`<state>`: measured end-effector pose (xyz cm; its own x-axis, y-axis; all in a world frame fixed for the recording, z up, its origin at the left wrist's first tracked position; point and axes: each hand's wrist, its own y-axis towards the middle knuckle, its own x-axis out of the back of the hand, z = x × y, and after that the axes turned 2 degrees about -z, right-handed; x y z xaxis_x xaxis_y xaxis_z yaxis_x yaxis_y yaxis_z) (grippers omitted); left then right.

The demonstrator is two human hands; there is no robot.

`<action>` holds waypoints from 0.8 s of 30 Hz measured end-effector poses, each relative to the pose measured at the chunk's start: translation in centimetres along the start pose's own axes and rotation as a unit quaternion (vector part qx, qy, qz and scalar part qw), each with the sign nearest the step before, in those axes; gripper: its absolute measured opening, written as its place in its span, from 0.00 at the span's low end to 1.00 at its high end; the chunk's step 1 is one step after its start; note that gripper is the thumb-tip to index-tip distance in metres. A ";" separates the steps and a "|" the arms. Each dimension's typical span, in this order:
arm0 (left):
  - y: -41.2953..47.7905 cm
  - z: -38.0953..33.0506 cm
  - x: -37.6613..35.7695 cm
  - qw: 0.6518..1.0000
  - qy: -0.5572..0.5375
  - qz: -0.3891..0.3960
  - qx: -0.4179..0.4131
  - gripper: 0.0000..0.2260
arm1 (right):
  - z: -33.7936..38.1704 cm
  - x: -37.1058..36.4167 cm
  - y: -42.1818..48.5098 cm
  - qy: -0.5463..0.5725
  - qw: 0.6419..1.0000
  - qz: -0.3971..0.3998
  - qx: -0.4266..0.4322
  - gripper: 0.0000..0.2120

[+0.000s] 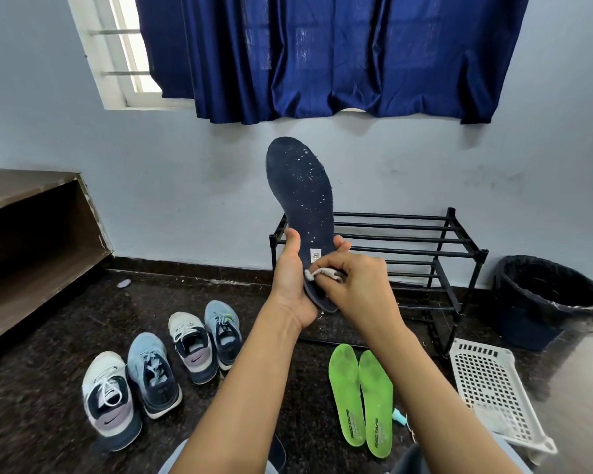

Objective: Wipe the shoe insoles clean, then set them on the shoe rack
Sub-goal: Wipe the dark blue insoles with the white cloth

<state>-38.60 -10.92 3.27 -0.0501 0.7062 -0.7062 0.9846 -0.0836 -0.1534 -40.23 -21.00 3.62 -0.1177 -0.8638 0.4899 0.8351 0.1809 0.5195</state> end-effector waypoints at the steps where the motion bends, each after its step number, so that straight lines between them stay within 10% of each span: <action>1: 0.1 -0.2 0.0 1.000 -0.009 -0.001 -0.010 0.32 | 0.1 0.3 -0.2 0.006 1.000 0.019 -0.004 0.10; 5: 0.4 -1.0 0.4 0.998 -0.044 -0.009 -0.038 0.31 | 0.3 0.9 -0.6 -0.011 0.996 0.086 0.000 0.11; 14: -0.2 0.8 -0.4 1.000 -0.003 -0.008 -0.001 0.34 | -0.9 -0.5 1.0 -0.117 0.989 -0.081 0.041 0.08; 24: 0.4 0.4 0.1 0.998 -0.011 -0.035 -0.045 0.32 | -1.3 -1.2 0.7 -0.140 0.988 -0.061 0.027 0.06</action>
<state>-38.28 -11.18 2.90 -0.1216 0.6923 -0.7113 0.9896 0.0291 -0.1408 -38.82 -20.41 2.49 -0.3658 -0.7175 0.5927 0.7768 0.1154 0.6191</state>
